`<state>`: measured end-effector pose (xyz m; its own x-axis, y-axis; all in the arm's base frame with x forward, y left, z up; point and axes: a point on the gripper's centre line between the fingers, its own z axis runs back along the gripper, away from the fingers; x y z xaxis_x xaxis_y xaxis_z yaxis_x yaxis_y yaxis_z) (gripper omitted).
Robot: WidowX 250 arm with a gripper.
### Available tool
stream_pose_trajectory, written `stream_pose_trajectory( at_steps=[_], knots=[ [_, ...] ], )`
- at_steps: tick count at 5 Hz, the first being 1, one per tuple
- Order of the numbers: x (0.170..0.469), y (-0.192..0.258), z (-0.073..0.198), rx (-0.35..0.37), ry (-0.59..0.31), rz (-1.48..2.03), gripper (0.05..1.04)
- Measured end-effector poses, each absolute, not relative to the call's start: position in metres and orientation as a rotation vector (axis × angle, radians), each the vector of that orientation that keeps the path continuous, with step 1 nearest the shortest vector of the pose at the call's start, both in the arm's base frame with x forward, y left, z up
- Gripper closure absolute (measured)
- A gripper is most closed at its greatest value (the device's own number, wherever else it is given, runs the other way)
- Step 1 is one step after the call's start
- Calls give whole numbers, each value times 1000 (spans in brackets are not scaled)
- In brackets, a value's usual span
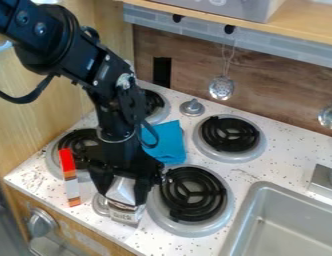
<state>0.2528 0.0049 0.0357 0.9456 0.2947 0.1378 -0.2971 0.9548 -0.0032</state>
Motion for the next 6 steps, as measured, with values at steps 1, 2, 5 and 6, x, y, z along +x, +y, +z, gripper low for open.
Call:
stream_pose_trajectory(
  at_steps=[1, 2, 5, 6],
  knots=[
    [251, 4, 36, 11, -125, 315, 255],
    [249, 2, 28, 5, -90, 324, 255],
    [270, 1, 21, -3, -85, 314, 216],
    [275, 1, 22, 0, -97, 315, 110]
  ],
)
